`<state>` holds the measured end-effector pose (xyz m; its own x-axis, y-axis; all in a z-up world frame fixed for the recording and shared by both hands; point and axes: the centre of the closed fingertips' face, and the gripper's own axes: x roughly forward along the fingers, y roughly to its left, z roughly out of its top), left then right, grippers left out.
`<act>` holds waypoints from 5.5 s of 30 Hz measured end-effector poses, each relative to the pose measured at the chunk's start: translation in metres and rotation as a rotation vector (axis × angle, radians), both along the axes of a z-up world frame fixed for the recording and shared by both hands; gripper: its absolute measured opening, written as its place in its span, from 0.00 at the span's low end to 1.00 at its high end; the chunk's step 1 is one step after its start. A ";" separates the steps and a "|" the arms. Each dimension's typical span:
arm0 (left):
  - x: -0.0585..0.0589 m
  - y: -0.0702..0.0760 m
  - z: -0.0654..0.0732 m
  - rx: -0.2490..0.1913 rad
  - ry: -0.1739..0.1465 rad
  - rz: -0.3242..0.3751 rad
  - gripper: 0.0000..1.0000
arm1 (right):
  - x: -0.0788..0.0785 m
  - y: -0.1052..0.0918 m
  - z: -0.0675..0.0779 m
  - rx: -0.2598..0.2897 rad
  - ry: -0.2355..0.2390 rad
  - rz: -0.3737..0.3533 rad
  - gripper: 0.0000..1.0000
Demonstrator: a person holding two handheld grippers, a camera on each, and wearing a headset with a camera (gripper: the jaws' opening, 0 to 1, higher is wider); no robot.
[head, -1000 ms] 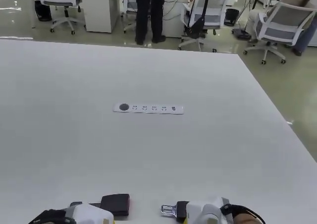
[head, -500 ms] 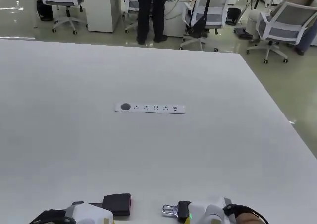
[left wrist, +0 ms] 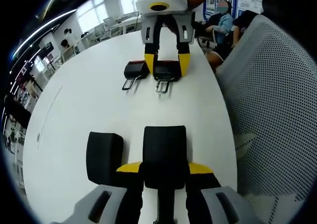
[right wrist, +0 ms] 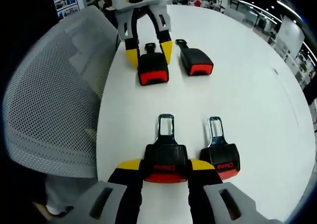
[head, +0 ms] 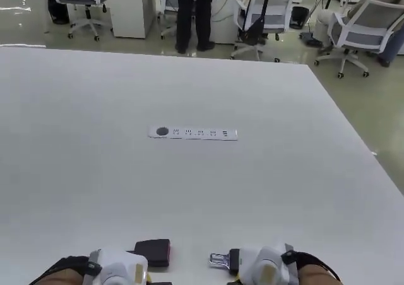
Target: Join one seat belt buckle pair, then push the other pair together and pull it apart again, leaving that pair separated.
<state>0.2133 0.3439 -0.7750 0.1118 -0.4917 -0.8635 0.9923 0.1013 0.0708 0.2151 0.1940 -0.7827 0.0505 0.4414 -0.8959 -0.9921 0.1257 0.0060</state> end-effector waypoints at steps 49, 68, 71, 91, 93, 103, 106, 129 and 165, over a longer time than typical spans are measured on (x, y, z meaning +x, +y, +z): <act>0.001 0.001 -0.004 -0.035 0.046 -0.009 0.33 | 0.001 0.086 -0.002 0.055 -0.051 0.122 0.30; 0.002 0.002 -0.002 -0.042 0.052 -0.011 0.32 | 0.002 0.104 0.001 0.078 -0.055 0.144 0.30; 0.001 0.002 0.000 -0.041 0.058 -0.005 0.33 | 0.000 0.103 0.002 0.077 -0.063 0.143 0.30; 0.003 0.008 -0.007 -0.056 0.050 -0.030 0.32 | -0.002 0.097 0.003 0.115 -0.061 0.120 0.30; 0.002 0.009 -0.007 -0.052 0.051 -0.032 0.32 | -0.002 0.097 0.004 0.108 -0.060 0.125 0.30; 0.002 0.008 -0.007 -0.047 0.050 -0.018 0.32 | 0.000 0.096 0.002 0.115 -0.062 0.118 0.31; 0.002 0.008 -0.007 -0.045 0.049 -0.012 0.32 | 0.000 0.097 0.001 0.113 -0.065 0.117 0.31; 0.000 0.008 -0.005 0.015 0.029 -0.013 0.33 | 0.000 0.097 0.000 0.102 -0.064 0.099 0.33; 0.050 0.019 0.040 -0.082 -0.073 0.159 0.44 | 0.047 0.038 0.046 0.136 -0.151 -0.027 0.32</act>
